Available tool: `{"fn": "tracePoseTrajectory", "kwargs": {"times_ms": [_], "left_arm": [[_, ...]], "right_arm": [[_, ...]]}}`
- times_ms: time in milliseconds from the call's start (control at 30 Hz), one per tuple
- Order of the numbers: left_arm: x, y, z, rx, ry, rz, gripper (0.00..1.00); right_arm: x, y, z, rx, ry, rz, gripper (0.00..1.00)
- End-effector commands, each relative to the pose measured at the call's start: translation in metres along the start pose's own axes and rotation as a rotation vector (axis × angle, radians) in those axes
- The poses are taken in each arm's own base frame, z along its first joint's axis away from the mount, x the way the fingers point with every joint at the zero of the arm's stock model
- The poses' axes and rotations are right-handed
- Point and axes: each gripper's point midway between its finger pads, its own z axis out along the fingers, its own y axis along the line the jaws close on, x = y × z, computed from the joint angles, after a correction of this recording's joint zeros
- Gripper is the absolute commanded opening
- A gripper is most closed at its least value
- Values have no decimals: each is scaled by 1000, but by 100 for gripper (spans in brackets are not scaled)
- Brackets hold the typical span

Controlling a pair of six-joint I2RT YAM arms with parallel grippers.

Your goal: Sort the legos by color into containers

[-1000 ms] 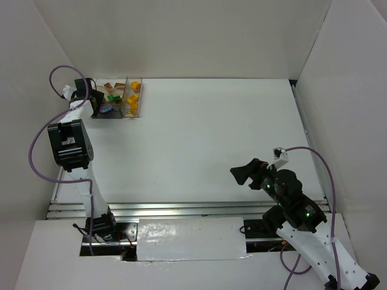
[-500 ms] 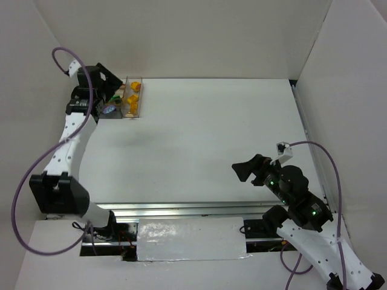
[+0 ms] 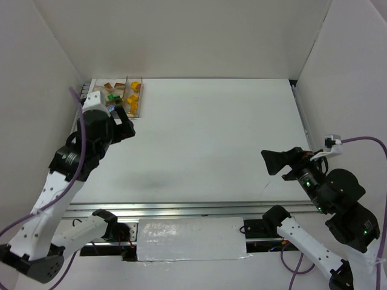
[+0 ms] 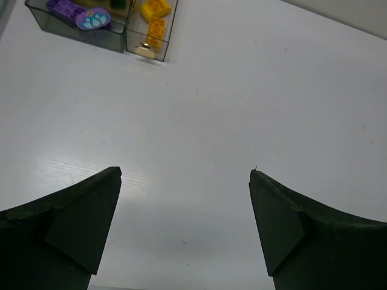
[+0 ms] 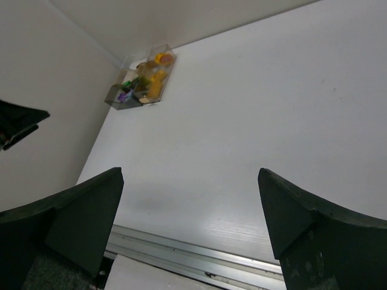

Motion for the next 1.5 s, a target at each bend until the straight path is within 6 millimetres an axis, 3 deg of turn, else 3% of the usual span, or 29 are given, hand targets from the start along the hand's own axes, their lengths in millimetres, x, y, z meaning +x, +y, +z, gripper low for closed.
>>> {"fn": "tracePoseTrajectory", "kwargs": {"times_ms": [0,67,133,267,400,533,933,1467], "left_arm": [[2,24,-35,11,-33,141,99],[8,44,-41,-41,-63,165,100],[10,60,-59,-52,-121,119,99],[10,71,-91,6,-204,24,100],[1,83,-125,51,-298,-44,99],[-6,95,-142,42,-360,-68,99],[-1,109,-152,20,-391,-100,99],[7,106,-140,19,-368,-81,99]], "right_arm": [[-15,-18,-21,80,-30,-80,100],[-24,-23,-34,102,-53,-95,100],[-33,-25,-45,106,-80,-100,100],[-40,-32,-66,97,-132,-99,100],[-40,-32,-75,70,-154,-95,100],[-36,-30,-74,44,-161,-80,100],[-32,-26,-70,28,-141,-65,100],[-25,-22,-62,7,-130,-55,100]]}}
